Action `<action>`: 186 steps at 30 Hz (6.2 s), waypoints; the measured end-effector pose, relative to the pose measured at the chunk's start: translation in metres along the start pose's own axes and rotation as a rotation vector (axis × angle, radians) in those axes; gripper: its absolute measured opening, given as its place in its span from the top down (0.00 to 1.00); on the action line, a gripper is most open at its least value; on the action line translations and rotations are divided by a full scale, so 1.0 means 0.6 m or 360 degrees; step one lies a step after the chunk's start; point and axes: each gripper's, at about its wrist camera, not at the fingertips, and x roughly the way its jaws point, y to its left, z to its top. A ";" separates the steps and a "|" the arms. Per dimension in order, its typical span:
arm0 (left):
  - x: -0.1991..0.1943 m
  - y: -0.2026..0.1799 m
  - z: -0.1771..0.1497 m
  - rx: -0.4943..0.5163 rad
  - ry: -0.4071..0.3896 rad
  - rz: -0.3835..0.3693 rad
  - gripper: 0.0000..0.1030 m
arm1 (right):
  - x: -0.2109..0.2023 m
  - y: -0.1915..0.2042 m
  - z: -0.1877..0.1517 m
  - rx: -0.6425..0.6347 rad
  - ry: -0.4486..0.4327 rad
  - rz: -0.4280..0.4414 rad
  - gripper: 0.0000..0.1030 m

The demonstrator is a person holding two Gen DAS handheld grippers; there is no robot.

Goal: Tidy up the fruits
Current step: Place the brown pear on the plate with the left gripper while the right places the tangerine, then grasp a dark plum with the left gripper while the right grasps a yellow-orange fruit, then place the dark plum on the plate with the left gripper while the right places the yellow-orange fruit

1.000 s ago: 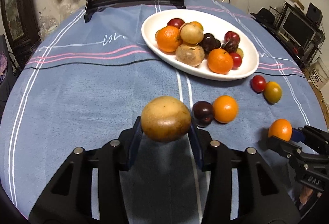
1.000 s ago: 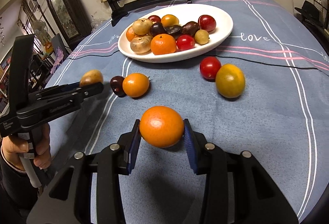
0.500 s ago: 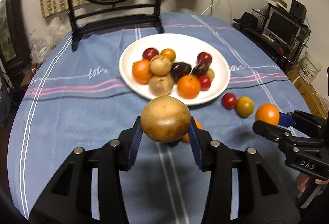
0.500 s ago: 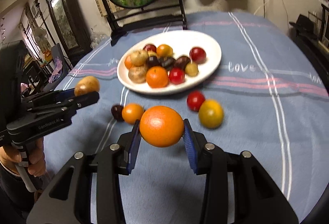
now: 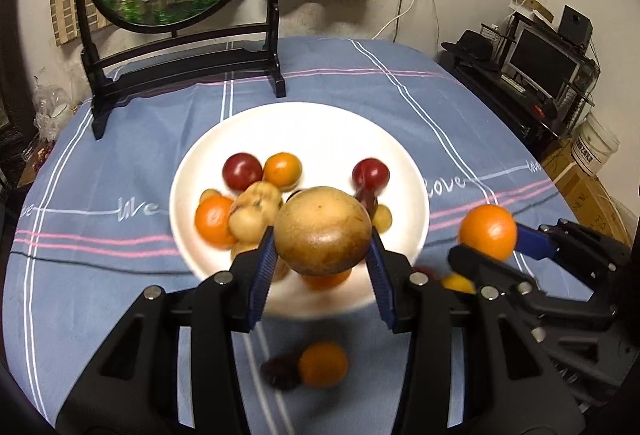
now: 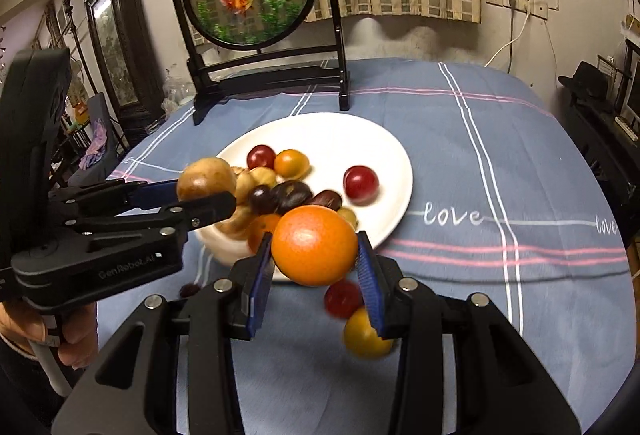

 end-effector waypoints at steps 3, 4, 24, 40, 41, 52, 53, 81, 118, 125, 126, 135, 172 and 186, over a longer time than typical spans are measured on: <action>0.032 0.003 0.022 -0.0040 0.0019 0.0016 0.56 | 0.040 -0.004 0.013 -0.0038 0.0036 -0.0039 0.61; 0.041 0.004 0.028 -0.0053 0.0020 0.0029 0.56 | 0.056 -0.005 0.017 -0.0051 0.0052 -0.0043 0.61; 0.090 0.055 0.078 -0.0175 0.0004 0.0225 0.19 | 0.162 -0.007 0.066 -0.0060 0.0012 -0.0050 0.39; -0.027 0.035 0.007 -0.0057 -0.0134 0.0303 0.08 | 0.045 -0.036 -0.006 0.0031 -0.0004 -0.0147 0.39; -0.032 0.034 0.001 -0.0051 -0.0133 0.0306 0.08 | 0.039 -0.035 -0.013 0.0018 -0.0004 -0.0167 0.39; -0.072 0.063 -0.124 -0.0167 -0.0045 0.0274 0.06 | -0.016 -0.030 -0.113 0.0057 0.0075 -0.0181 0.39; -0.072 0.065 -0.134 -0.0166 -0.0032 0.0283 0.06 | -0.020 -0.028 -0.122 0.0065 0.0082 -0.0173 0.39; 0.021 0.034 -0.185 0.0139 0.0157 0.0281 0.39 | -0.012 -0.036 -0.173 0.0281 0.0190 0.0065 0.39; 0.000 0.061 -0.177 -0.0001 0.0047 -0.0103 0.76 | 0.046 -0.035 -0.126 0.0128 0.0255 -0.0196 0.63; -0.001 0.063 -0.178 -0.0027 0.0047 -0.0113 0.76 | 0.007 -0.027 -0.131 0.0131 0.0199 -0.0153 0.63; -0.004 0.062 -0.177 -0.0017 0.0040 -0.0108 0.76 | 0.001 -0.026 -0.132 0.0133 0.0191 -0.0149 0.63; -0.060 0.028 -0.146 0.0089 -0.0077 -0.0094 0.75 | -0.054 -0.018 -0.110 0.0088 0.0056 -0.0077 0.62; 0.076 0.067 0.062 -0.0112 -0.0034 0.0229 0.29 | 0.144 -0.001 0.058 0.0006 0.0010 -0.0105 0.50; -0.033 0.025 -0.034 -0.0089 -0.0145 0.0258 0.14 | 0.024 -0.003 -0.030 0.0105 0.0009 -0.0175 0.38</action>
